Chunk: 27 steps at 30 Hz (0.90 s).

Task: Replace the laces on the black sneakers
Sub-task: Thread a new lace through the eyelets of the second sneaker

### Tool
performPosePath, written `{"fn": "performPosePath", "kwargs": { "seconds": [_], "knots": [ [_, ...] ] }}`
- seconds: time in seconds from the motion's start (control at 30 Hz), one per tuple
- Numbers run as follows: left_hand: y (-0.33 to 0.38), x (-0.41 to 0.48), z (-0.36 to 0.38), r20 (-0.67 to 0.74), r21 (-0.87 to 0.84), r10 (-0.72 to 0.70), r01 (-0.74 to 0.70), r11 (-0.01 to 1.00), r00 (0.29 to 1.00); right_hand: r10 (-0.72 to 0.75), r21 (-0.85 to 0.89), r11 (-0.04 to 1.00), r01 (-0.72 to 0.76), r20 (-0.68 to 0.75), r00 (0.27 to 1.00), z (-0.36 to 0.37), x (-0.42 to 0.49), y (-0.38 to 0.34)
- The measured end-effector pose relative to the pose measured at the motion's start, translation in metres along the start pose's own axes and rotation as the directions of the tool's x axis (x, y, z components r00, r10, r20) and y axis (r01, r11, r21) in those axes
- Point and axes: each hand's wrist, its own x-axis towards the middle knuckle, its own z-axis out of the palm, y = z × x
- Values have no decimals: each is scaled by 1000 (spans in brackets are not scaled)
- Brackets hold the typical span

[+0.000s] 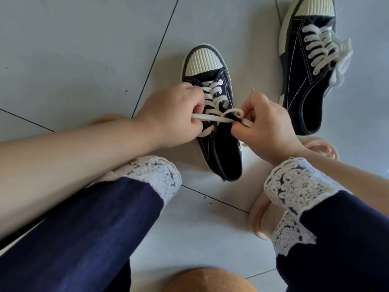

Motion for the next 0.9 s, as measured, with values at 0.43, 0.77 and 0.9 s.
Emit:
{"fn": "performPosePath", "kwargs": {
  "seconds": [0.43,0.77,0.9],
  "knots": [
    [1,-4,11,70,-196,-193,204,959,979,46,32,998,-45,-38,998,2,0,-1],
    [-1,-13,-18,29,120,105,-108,987,994,61,38,998,-58,-80,995,1,-1,-3],
    [-12,-5,-9,-22,-66,-65,63,996,998,47,21,999,-46,-28,998,-1,-1,-1]
  ]
}}
